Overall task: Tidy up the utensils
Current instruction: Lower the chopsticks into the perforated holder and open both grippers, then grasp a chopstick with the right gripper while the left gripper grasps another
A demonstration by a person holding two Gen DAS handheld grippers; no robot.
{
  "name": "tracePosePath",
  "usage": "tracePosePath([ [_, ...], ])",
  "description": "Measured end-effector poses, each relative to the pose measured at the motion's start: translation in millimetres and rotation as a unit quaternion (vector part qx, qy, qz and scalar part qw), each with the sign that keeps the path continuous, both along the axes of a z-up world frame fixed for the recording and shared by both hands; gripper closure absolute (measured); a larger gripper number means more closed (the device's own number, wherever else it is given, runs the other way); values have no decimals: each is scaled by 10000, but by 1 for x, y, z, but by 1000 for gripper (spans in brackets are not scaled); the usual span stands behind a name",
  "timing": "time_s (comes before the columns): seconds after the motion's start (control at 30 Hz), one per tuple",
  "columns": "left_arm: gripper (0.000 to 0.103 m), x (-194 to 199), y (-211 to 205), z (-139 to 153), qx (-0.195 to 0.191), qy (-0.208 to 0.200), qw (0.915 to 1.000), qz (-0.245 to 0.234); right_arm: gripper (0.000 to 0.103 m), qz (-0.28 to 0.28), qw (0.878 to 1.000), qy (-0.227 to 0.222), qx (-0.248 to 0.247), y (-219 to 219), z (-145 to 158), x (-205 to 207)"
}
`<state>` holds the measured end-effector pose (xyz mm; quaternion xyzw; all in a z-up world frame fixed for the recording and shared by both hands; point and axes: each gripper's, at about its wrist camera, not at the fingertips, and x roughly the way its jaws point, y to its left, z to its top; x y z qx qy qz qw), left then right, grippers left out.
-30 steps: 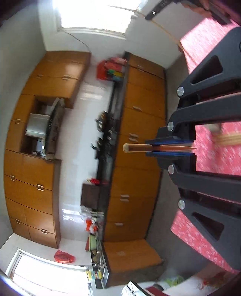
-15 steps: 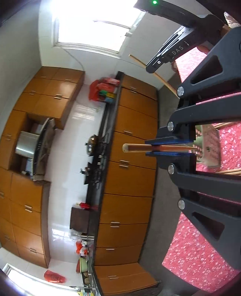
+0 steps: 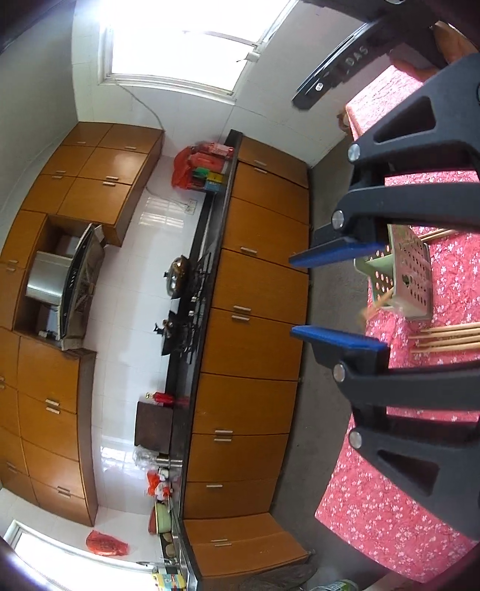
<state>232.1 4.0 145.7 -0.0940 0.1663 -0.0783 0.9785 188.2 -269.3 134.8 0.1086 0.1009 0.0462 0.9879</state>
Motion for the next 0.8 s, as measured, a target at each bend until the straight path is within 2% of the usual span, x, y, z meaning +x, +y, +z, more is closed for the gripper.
tracePosePath([
  [0.1,64,-23,17,-1,-16,-50,9998,169,66,-192,9997,123,31,-16,-6,-19],
  [0.2,62,-43,33,-15,104,63,9991,395,66,-362,9978,544,63,-33,-31,-34],
  [0.27,62,-52,43,-34,230,271,9979,536,66,-373,9933,1093,49,-40,-62,-36],
  [0.37,62,-60,55,-77,354,761,9951,531,68,-139,9792,2024,62,-40,-120,-33],
  [0.43,62,-62,58,-108,446,1127,9914,485,74,83,9669,2547,131,-34,-155,-34],
  [0.5,62,-63,59,-135,436,1456,9877,378,81,319,9570,2882,71,-23,-181,-34],
  [0.6,62,-69,57,-172,448,1863,9813,205,82,414,9481,3152,43,-12,-203,-34],
  [0.73,62,-72,50,-197,477,2155,9753,3,82,371,9374,3462,-58,-2,-222,-31],
  [0.8,62,-73,45,-205,463,2249,9732,-128,95,267,9386,3429,-283,0,-228,-35],
])
